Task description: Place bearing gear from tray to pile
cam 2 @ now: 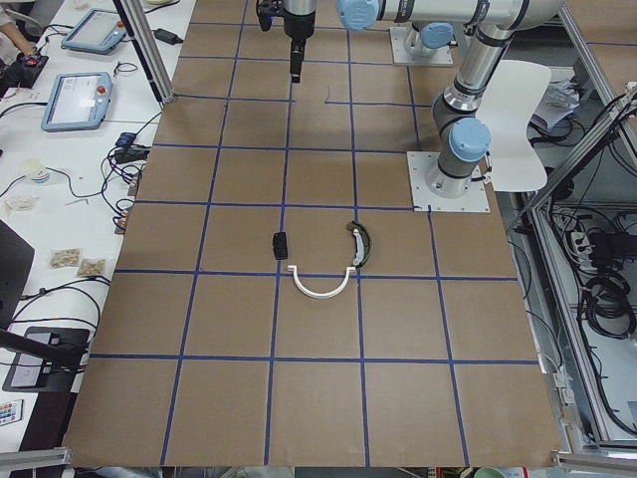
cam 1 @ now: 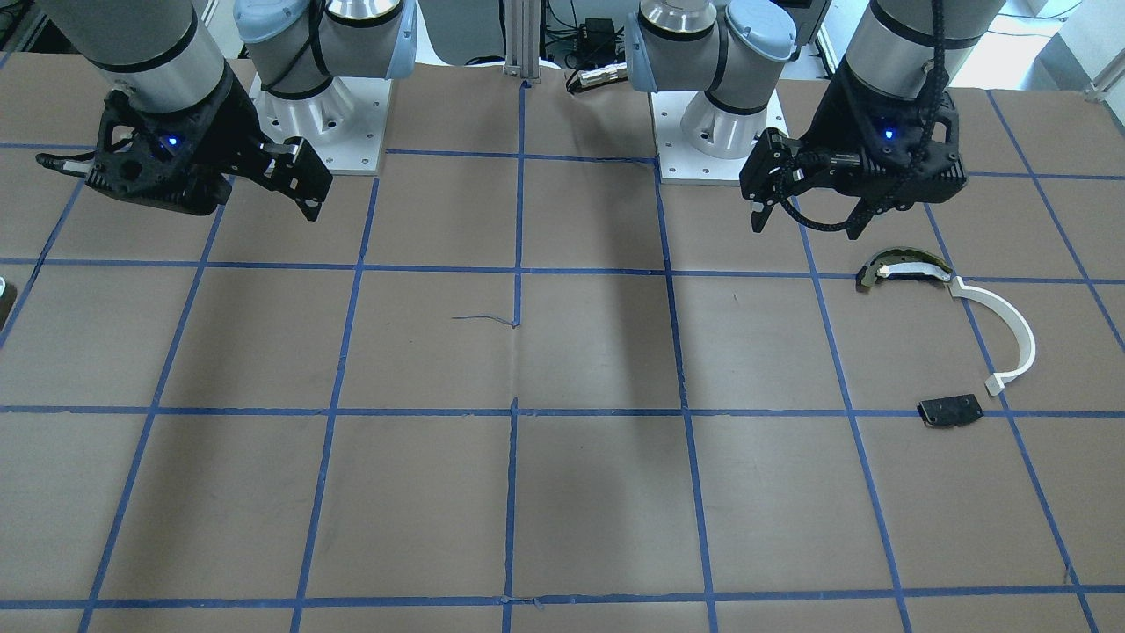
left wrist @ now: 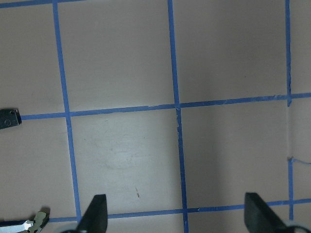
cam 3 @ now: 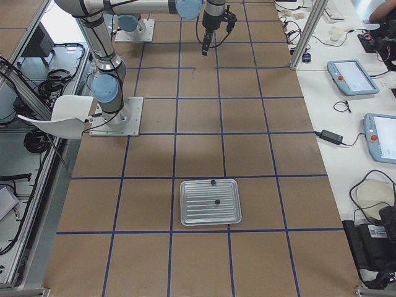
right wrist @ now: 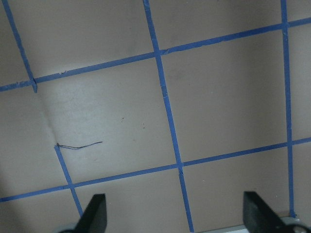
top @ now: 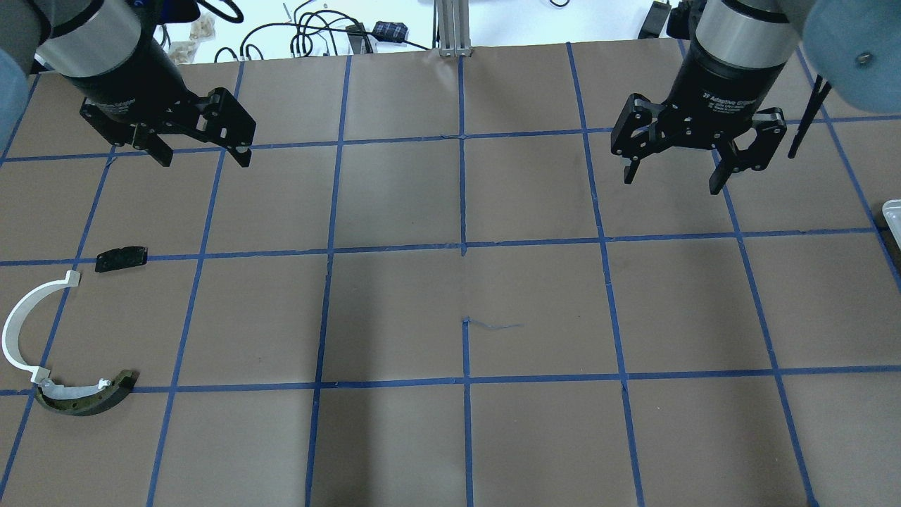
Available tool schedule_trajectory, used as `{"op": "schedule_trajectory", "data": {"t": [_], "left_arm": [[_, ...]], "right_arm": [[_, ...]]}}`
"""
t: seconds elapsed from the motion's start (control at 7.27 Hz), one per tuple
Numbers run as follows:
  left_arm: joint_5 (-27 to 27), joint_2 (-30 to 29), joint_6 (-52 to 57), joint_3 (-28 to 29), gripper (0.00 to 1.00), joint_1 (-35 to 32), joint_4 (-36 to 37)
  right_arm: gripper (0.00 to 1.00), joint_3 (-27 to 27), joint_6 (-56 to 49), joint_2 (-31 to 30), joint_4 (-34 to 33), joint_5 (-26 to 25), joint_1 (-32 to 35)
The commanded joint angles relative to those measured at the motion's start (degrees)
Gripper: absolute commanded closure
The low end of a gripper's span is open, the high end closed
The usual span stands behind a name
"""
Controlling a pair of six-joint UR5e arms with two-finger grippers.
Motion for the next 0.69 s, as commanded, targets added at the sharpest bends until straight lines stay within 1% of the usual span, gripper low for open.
{"op": "schedule_trajectory", "data": {"t": [0.0,0.41,0.55], "left_arm": [[0.0,0.0,0.0,0.0,0.00,0.0,0.0],[0.0,0.0,0.0,0.0,0.00,0.0,0.0],[0.0,0.0,0.0,0.0,0.00,0.1,0.0]], "right_arm": [[0.00,0.2,-0.1,-0.8,0.0,0.0,0.1],[0.00,0.2,-0.9,-0.5,-0.5,-0.2,-0.9],[0.00,0.1,-0.9,-0.5,-0.8,-0.1,-2.8]]}}
